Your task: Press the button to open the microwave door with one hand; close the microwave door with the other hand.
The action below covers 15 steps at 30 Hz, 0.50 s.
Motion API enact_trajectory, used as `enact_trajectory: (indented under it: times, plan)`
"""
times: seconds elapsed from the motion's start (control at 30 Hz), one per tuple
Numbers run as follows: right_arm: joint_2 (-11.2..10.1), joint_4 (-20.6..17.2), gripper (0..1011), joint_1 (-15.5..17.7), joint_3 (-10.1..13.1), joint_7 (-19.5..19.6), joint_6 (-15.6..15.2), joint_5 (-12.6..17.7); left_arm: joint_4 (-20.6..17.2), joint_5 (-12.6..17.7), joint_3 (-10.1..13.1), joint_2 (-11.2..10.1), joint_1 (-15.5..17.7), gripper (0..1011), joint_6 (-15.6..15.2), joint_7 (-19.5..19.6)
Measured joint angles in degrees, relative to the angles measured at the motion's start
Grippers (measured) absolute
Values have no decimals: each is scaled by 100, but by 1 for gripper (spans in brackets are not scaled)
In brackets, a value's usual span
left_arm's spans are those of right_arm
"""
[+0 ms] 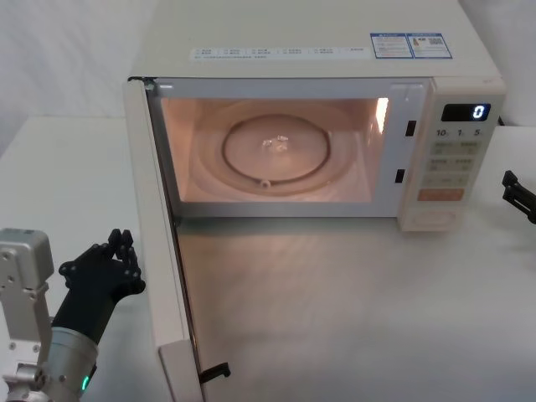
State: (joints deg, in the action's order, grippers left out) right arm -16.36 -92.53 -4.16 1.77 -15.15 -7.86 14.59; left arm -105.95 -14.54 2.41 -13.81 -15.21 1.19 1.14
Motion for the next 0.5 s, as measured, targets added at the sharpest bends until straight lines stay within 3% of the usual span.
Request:
enact_trajectory:
  times: [0.13,0.5]
  plan:
    - [0,0,1002,0,0,0,0,0,0,0,0,0,0,0,0,0]
    - [0,0,1002,0,0,0,0,0,0,0,0,0,0,0,0,0]
